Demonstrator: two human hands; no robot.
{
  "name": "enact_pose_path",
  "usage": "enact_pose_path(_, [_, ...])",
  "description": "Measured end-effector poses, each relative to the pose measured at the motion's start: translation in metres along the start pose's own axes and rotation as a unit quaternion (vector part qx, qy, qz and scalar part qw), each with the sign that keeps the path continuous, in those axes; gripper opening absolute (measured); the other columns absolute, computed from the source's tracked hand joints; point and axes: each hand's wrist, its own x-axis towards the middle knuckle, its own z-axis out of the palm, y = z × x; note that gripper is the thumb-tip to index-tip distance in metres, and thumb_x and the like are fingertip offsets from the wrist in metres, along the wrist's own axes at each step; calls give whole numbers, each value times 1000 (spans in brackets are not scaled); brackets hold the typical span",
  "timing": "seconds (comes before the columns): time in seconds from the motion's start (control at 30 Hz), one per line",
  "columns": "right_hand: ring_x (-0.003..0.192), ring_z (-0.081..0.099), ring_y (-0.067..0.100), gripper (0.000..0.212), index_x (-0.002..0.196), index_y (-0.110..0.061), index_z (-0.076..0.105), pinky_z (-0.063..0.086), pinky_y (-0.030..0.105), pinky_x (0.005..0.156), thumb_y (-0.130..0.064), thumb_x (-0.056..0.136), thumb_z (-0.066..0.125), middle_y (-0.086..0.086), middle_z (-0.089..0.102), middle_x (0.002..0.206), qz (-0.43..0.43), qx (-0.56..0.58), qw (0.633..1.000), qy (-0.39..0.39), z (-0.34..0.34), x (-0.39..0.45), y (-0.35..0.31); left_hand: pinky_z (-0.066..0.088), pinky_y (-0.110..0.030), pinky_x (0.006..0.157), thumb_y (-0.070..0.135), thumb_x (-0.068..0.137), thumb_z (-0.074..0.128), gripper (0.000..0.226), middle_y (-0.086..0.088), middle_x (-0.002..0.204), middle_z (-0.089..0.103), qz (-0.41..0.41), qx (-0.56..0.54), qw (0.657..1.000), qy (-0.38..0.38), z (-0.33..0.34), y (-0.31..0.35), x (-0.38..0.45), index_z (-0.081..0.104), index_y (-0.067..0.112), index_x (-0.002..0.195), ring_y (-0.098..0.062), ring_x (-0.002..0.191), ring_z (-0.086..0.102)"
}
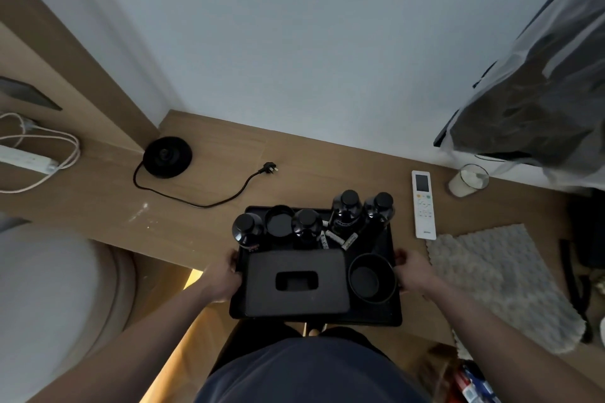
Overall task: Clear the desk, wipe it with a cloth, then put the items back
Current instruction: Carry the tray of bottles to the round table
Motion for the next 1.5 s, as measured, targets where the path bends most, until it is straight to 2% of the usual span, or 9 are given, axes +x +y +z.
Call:
enact_pose_path(0.17, [73,74,31,12,98,-13,63,63,41,59,-8,90,69,13,72,91,-13,-1,1000,6,23,-42,12,52,-38,89,14,90,59,38,-2,118,62,23,11,1000,11,4,-25,-31,52,17,128,-22,107,59])
enact_pose_path(0.43, [67,70,31,18,108,-4,64,61,42,57,-8,92,71,15,70,89,12,32,999,27,88,-117,61,48,-32,84,14,93,57,37,-3,120,61,62,54,997,-12,17,-81,-92,49,19,129,-24,110,58])
enact_pose_path(0.63, [96,71,49,35,117,-11,58,58,62,74,-11,88,78,19,64,113,40,89,995,12,141,-197,117,53,-38,87,11,91,56,34,0,115,62,73,78,993,-39,33,-134,-153,52,20,123,-23,106,59])
enact_pose_path(0.77, [84,74,40,39,111,-9,61,62,52,68,-16,78,81,21,70,106,42,87,995,33,175,-251,153,50,-35,83,13,90,59,37,1,116,61,80,81,991,-64,44,-168,-190,52,22,125,-20,106,58])
enact_pose_path(0.87, [77,71,35,31,110,-5,59,58,45,67,-5,85,76,23,69,101,40,109,992,42,190,-287,173,49,-30,77,14,92,61,38,5,114,60,89,71,990,-77,53,-185,-214,52,24,127,-14,102,57])
enact_pose_path(1.03, [95,71,36,27,106,-15,55,60,60,84,-5,91,74,5,65,100,34,116,991,60,205,-326,199,49,-29,80,15,92,62,43,7,117,60,107,64,990,-73,71,-198,-247,48,31,129,-14,104,57])
enact_pose_path(1.2, [91,71,36,22,115,-12,55,60,56,83,-8,96,65,5,66,99,31,98,992,77,207,-354,228,50,-30,78,14,91,64,36,6,115,62,113,47,990,-76,94,-204,-275,55,28,123,-13,103,57])
enact_pose_path(1.4, [90,74,32,31,117,-19,58,62,54,78,-18,90,75,8,71,108,16,121,989,78,199,-383,275,50,-30,82,12,91,64,39,8,115,62,116,58,989,-74,124,-201,-309,52,29,125,-12,104,57])
enact_pose_path(1.5, [82,75,26,30,114,-19,62,62,40,67,-22,89,79,6,74,102,-5,137,988,77,189,-398,307,51,-31,84,13,92,64,39,9,116,62,120,66,988,-74,146,-195,-331,53,29,125,-11,104,58])
